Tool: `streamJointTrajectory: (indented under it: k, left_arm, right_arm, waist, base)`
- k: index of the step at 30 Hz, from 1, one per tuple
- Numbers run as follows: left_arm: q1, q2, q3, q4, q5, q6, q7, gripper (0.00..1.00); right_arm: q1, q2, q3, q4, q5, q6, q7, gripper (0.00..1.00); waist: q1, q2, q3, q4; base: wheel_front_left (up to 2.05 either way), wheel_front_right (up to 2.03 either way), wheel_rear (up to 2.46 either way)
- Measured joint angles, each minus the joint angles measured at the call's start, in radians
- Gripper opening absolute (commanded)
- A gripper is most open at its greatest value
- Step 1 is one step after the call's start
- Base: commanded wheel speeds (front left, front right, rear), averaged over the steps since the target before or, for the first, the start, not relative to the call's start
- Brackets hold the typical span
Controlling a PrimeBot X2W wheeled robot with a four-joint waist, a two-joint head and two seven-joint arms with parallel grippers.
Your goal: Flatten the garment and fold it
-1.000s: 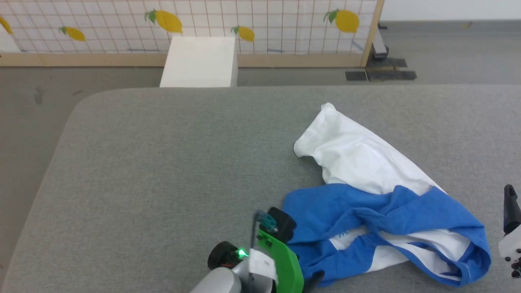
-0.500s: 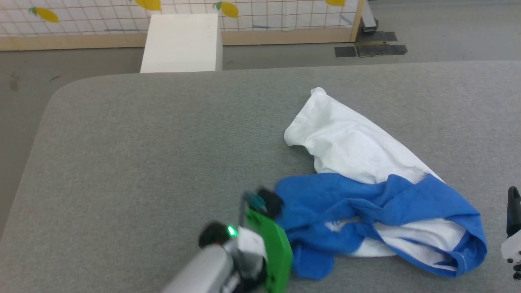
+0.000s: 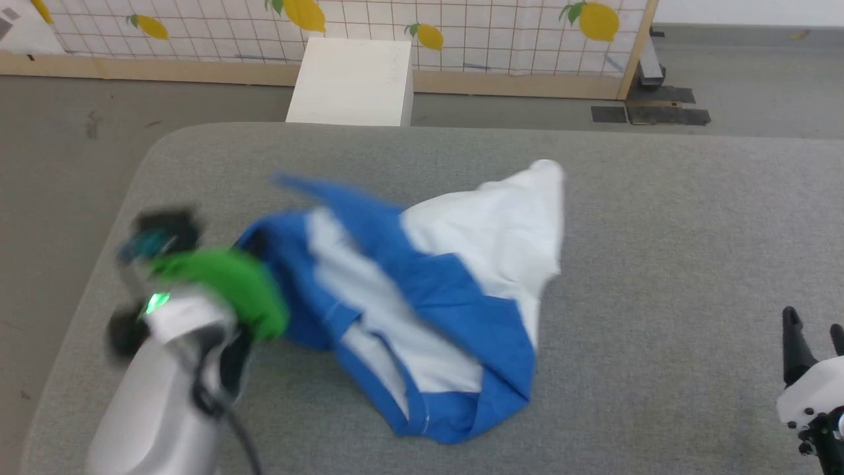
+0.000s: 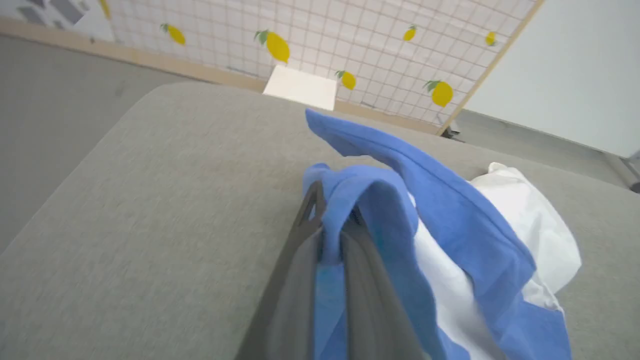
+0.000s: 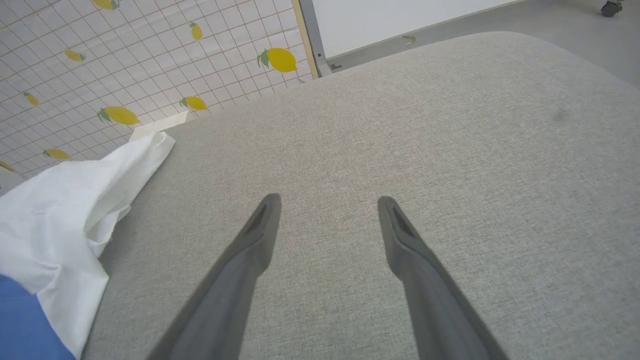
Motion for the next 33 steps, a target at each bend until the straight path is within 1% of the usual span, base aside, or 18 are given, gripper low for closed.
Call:
streamJointTrajectory:
  k: [2,4,7,8,9,11,14,16,18,19,22,24,27,31,33]
  left_arm:
    - [0.094,0.016,0.065,0.041,-0.035,0.045,-0.011,0.0]
    - [0.185,0.022,0.105,0.084,-0.074,0.071,-0.008,0.0]
    - [0.287,0.011,0.121,0.124,-0.116,0.076,0.012,0.0]
    - [0.302,0.002,0.123,0.125,-0.133,0.075,0.012,0.25]
    - [0.308,-0.002,0.124,0.12,-0.139,0.072,0.01,1.0]
    - [0.305,-0.003,0.135,0.099,-0.147,0.056,-0.013,1.0]
    - [0.298,0.013,0.143,0.03,-0.136,0.01,-0.085,1.0]
    - [0.292,0.029,0.163,-0.018,-0.115,0.002,-0.162,1.0]
    - [0.293,0.053,0.175,-0.059,-0.067,-0.003,-0.251,1.0]
    - [0.295,0.056,0.188,-0.081,-0.049,-0.003,-0.312,1.0]
    - [0.309,0.062,0.194,-0.114,0.009,-0.009,-0.452,1.0]
    - [0.328,0.06,0.188,-0.12,0.047,-0.018,-0.493,1.0]
    - [0.354,0.034,0.183,-0.14,0.095,-0.028,-0.512,1.0]
    - [0.363,-0.02,0.186,-0.157,0.129,-0.045,-0.517,1.0]
    - [0.364,-0.041,0.196,-0.166,0.141,-0.054,-0.518,1.0]
  right_arm:
    - [0.0,0.0,0.009,0.007,0.0,0.0,-0.002,1.0]
    - [0.001,0.0,0.016,0.013,0.0,0.0,-0.003,1.0]
    - [0.004,0.0,0.02,0.023,0.001,0.0,-0.01,1.0]
    - [0.006,0.0,0.021,0.024,0.001,0.0,-0.01,1.0]
    - [0.007,0.0,0.025,0.026,0.001,0.0,-0.01,1.0]
    - [0.008,0.0,0.034,0.027,0.001,0.0,-0.01,1.0]
    - [0.008,0.0,0.066,0.028,0.003,0.0,-0.01,1.0]
    - [0.008,0.0,0.097,0.027,0.005,0.0,-0.011,1.0]
    - [0.008,-0.001,0.136,0.02,0.006,0.0,-0.018,1.0]
    - [0.008,0.0,0.161,0.015,0.008,0.0,-0.019,1.0]
    - [0.008,-0.001,0.249,-0.01,0.007,0.0,-0.018,1.0]
    - [0.008,-0.001,0.318,-0.028,0.002,0.0,-0.015,1.0]
    - [0.005,-0.001,0.445,-0.049,-0.016,0.0,0.013,1.0]
    - [-0.027,-0.001,0.644,-0.037,-0.084,0.0,0.12,1.0]
    - [-0.058,0.001,0.72,-0.016,-0.106,0.0,0.17,1.0]
  waist:
    - [0.0,0.0,-0.004,0.003]
    - [0.0,0.0,-0.007,0.003]
    - [0.0,0.0,-0.008,0.008]
    - [0.0,0.0,-0.008,0.011]
    - [0.0,0.0,-0.009,0.015]
    - [0.0,0.0,-0.01,0.022]
    - [0.0,0.0,-0.014,0.03]
    - [0.0,0.0,-0.019,0.032]
    - [0.0,0.0,-0.021,0.032]
    - [0.0,0.0,-0.022,0.032]
    - [0.0,0.0,-0.021,0.036]
    - [0.0,0.0,-0.018,0.04]
    - [0.0,0.0,-0.011,0.049]
    - [0.0,0.0,0.005,0.062]
    - [0.0,0.0,0.014,0.068]
  base:
    - [0.0,0.0,0.0]
    - [0.0,0.0,0.0]
    - [0.0,0.0,0.0]
    - [0.0,0.0,0.0]
    - [0.0,0.0,0.0]
    - [0.0,0.0,0.0]
    - [0.0,0.0,0.0]
    - [0.0,0.0,0.0]
    - [0.0,0.0,0.0]
    - [0.0,0.0,0.0]
    - [0.0,0.0,0.0]
    - [0.0,0.0,0.0]
    - [0.0,0.0,0.0]
    - [0.0,0.0,0.0]
    - [0.0,0.0,0.0]
